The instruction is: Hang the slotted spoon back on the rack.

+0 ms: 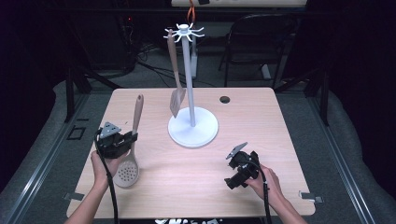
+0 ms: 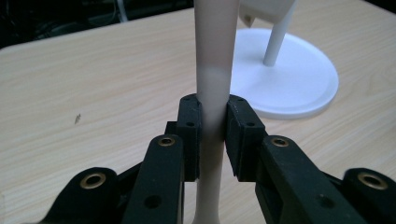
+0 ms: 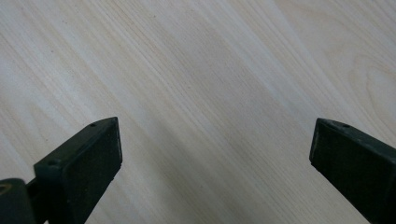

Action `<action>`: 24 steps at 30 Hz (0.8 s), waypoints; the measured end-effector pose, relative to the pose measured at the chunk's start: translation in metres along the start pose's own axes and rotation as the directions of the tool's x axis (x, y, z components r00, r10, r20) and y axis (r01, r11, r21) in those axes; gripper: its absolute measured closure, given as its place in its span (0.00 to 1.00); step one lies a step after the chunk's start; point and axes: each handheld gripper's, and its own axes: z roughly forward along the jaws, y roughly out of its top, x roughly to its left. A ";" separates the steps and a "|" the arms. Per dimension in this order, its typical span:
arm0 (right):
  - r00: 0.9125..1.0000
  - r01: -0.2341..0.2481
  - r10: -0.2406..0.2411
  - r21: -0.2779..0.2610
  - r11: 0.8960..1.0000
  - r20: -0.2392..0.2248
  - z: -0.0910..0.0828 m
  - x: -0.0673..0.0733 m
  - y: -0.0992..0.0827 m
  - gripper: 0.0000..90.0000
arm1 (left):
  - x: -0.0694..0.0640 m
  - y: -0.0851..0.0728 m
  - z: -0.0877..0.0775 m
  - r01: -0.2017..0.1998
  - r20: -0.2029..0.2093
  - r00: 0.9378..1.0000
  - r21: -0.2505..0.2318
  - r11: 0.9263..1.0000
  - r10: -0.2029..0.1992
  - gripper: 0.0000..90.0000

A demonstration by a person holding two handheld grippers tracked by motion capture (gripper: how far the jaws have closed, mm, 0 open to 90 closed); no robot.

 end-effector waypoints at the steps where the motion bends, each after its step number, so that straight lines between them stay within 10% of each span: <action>1: 1.000 -0.001 0.001 0.000 1.000 0.001 0.000 0.000 0.000 0.02 | -0.001 0.001 -0.002 -0.001 0.001 1.000 -0.014 1.000 0.001 0.85; 24: 1.000 -0.018 0.018 0.003 1.000 -0.005 0.001 0.000 -0.005 0.02 | -0.026 0.031 -0.009 -0.064 0.018 0.997 -0.185 0.981 0.069 0.85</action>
